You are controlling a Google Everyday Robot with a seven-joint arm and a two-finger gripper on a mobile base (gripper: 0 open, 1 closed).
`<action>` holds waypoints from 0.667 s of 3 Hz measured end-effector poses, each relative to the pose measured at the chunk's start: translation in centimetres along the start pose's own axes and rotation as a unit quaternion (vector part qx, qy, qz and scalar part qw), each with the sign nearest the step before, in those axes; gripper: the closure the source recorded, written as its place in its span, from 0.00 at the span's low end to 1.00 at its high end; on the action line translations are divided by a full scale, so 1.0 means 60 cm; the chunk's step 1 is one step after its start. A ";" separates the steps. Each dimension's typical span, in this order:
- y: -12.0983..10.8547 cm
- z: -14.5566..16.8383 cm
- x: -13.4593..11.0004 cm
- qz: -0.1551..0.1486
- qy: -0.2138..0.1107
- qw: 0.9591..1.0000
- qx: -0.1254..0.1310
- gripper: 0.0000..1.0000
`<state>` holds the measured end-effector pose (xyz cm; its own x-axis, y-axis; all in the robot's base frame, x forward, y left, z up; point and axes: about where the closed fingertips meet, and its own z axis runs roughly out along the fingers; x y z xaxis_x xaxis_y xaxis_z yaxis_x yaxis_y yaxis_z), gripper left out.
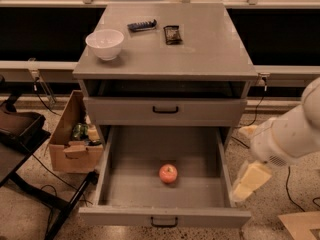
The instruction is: Pick apple from middle drawer and place on counter
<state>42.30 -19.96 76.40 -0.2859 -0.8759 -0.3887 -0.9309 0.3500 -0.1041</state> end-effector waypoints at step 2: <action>-0.029 0.188 0.009 0.028 -0.072 0.996 0.048 0.00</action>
Offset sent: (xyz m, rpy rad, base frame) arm 0.1154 0.0312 -0.1174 0.2024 -0.3921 -0.1983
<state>46.34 -17.28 66.07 -0.2952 -0.8000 -0.5223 -0.8867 0.4330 -0.1621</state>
